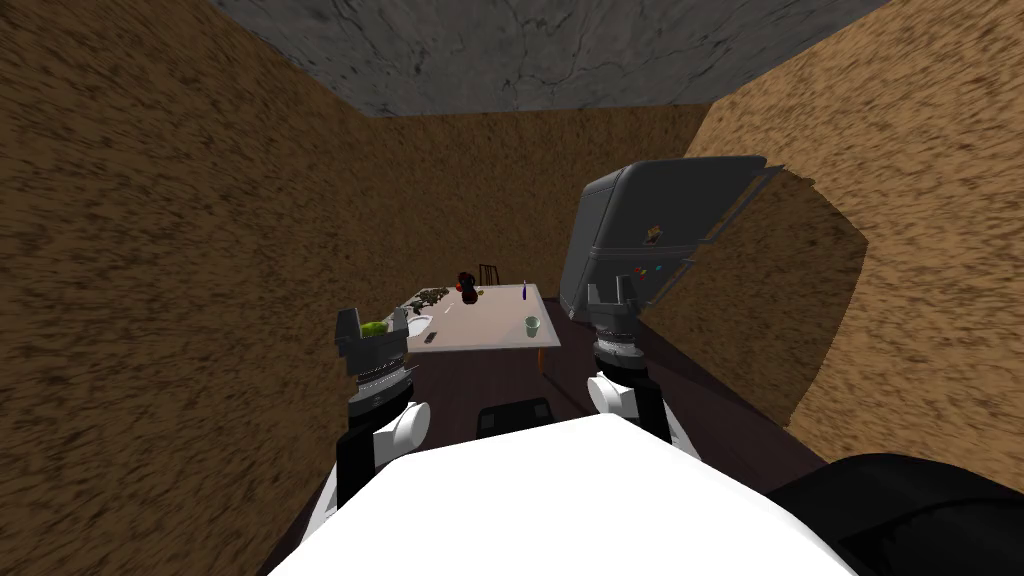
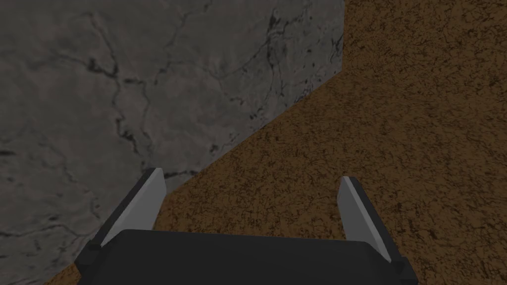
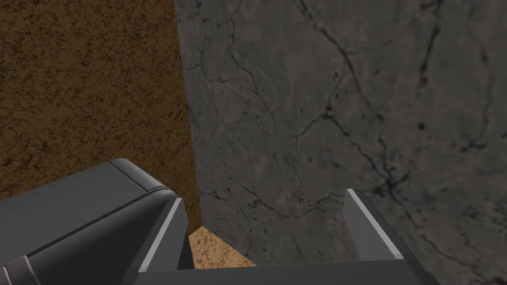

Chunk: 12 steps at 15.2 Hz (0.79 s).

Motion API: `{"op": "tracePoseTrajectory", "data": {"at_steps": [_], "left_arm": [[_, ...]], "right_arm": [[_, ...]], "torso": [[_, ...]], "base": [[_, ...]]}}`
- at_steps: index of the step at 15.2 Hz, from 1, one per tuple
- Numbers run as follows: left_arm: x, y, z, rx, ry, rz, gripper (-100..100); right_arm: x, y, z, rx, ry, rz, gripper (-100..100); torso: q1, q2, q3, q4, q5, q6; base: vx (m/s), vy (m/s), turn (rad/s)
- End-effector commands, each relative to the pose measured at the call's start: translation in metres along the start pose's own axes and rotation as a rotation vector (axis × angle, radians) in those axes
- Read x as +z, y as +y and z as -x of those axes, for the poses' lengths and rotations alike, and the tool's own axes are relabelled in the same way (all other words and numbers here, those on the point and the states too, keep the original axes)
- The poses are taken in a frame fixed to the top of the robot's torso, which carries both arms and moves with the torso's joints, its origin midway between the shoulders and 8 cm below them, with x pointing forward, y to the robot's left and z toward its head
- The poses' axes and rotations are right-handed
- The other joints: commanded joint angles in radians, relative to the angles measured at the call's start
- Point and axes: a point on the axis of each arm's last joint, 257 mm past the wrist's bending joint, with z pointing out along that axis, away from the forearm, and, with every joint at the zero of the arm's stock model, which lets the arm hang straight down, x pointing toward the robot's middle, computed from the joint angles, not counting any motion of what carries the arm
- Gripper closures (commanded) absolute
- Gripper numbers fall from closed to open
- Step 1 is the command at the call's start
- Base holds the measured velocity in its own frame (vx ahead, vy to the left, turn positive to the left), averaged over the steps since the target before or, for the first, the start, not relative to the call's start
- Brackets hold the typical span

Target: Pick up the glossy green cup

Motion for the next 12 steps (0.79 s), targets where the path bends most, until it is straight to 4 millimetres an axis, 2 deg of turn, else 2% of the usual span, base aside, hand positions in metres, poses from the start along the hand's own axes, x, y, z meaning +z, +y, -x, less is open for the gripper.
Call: {"op": "tracePoseTrajectory", "data": {"at_steps": [1,3,4,6,7,8,9,10,11,12], "left_arm": [[0.000,0.000,0.000,0.000,0.000,0.000,0],[0.000,0.000,0.000,0.000,0.000,0.000,0],[0.000,0.000,0.000,0.000,0.000,0.000,0],[0.000,0.000,0.000,0.000,0.000,0.000,0],[0.000,0.000,0.000,0.000,0.000,0.000,0],[0.000,0.000,0.000,0.000,0.000,0.000,0],[0.000,0.000,0.000,0.000,0.000,0.000,0],[0.000,0.000,0.000,0.000,0.000,0.000,0],[0.000,0.000,0.000,0.000,0.000,0.000,0],[0.000,0.000,0.000,0.000,0.000,0.000,0]], "right_arm": [[0.000,-0.007,-0.016,-0.010,0.064,-0.008,-100],[-0.001,-0.016,-0.038,-0.023,0.140,-0.017,-100],[-0.001,-0.016,-0.038,-0.023,0.140,-0.017,-100],[-0.004,-0.029,-0.065,-0.036,0.233,-0.029,-100],[-0.004,-0.029,-0.066,-0.044,0.237,-0.028,-100],[-0.007,-0.036,-0.081,-0.049,0.288,-0.035,-100],[-0.007,-0.036,-0.082,-0.057,0.294,-0.033,-100],[-0.012,-0.044,-0.098,-0.063,0.348,-0.040,-100],[-0.012,-0.044,-0.100,-0.074,0.355,-0.038,-100],[-0.017,-0.053,-0.116,-0.080,0.413,-0.045,-100]], "torso": [[0.000,0.000,0.000,0.000,0.000,0.000],[0.000,-0.001,-0.001,0.000,0.000,0.000],[-0.001,-0.002,-0.001,0.000,0.000,0.000],[-0.001,-0.002,-0.001,-0.001,0.000,0.000],[-0.001,-0.003,-0.002,-0.001,0.000,-0.001],[-0.001,-0.003,-0.002,-0.001,0.000,0.000],[0.000,-0.003,-0.002,-0.001,0.000,0.000],[0.000,-0.003,-0.002,-0.001,0.000,0.000],[0.000,-0.003,-0.002,-0.001,0.000,-0.001],[0.000,-0.003,-0.002,-0.001,0.000,0.000]], "base": [[0.009,-0.001,0.034],[0.024,-0.005,0.074],[0.029,-0.008,0.044],[0.032,-0.004,0.067],[0.035,-0.004,0.057],[0.034,-0.005,0.047],[0.029,-0.003,0.042],[0.029,-0.001,0.060],[0.028,-0.001,0.059],[0.031,-0.004,0.066]]}}
